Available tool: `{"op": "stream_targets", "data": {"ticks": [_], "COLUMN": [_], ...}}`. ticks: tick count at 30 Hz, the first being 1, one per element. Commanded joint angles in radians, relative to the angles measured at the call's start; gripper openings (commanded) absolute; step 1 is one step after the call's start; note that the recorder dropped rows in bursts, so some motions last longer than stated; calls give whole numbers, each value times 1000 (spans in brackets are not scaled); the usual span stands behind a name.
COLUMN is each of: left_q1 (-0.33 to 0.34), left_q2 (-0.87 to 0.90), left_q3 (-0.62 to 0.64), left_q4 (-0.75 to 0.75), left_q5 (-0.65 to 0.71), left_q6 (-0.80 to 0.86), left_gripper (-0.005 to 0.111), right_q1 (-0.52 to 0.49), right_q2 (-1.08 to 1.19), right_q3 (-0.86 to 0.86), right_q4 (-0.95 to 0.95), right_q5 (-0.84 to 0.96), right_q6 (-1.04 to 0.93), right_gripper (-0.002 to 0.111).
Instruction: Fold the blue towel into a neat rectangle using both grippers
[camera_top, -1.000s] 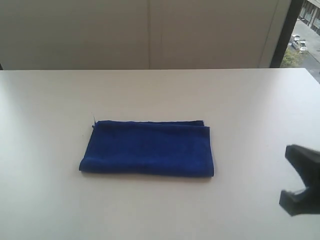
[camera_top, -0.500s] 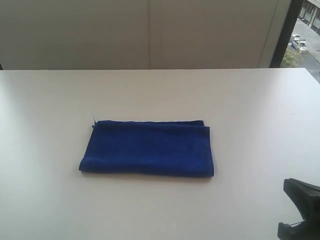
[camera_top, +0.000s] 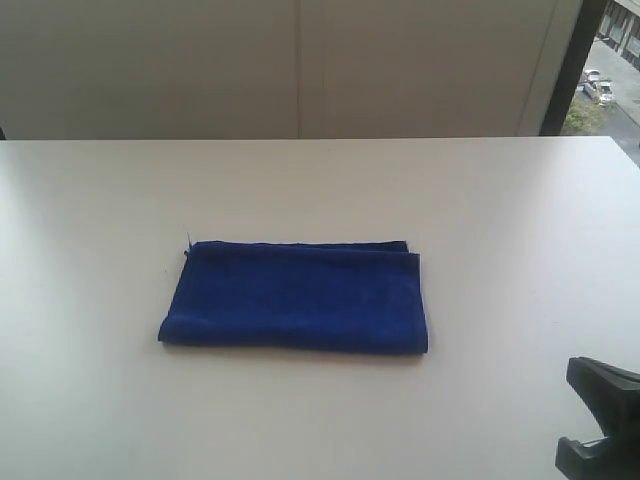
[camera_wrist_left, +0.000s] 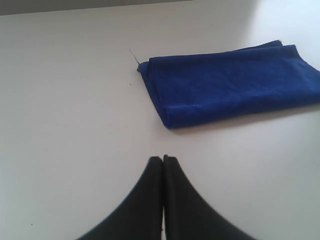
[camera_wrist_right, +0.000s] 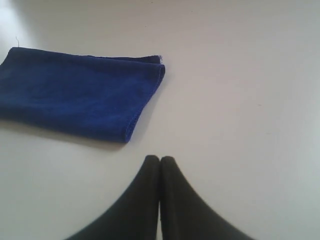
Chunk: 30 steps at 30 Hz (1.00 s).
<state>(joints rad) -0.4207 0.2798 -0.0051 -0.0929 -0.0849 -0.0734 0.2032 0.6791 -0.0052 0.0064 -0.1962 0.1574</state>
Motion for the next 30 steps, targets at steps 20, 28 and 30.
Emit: {"op": "stream_targets", "data": {"ticks": [20, 28, 30], "left_q1": [-1, -1, -1], "left_q2": [0, 1, 1], "left_q3": [5, 5, 5], "left_q4": [-7, -7, -7], "left_q5": [-5, -6, -6], "left_q6": [-1, -1, -1], "left_gripper": [0, 0, 0], "right_q1": [-135, -257, -253], "right_q2": [-669, -679, -679], "right_q3": [5, 5, 5], "right_q4": [-6, -18, -21], "right_q5": [521, 545, 545], "right_q6": [-151, -163, -163], "right_gripper": [0, 0, 0]}}
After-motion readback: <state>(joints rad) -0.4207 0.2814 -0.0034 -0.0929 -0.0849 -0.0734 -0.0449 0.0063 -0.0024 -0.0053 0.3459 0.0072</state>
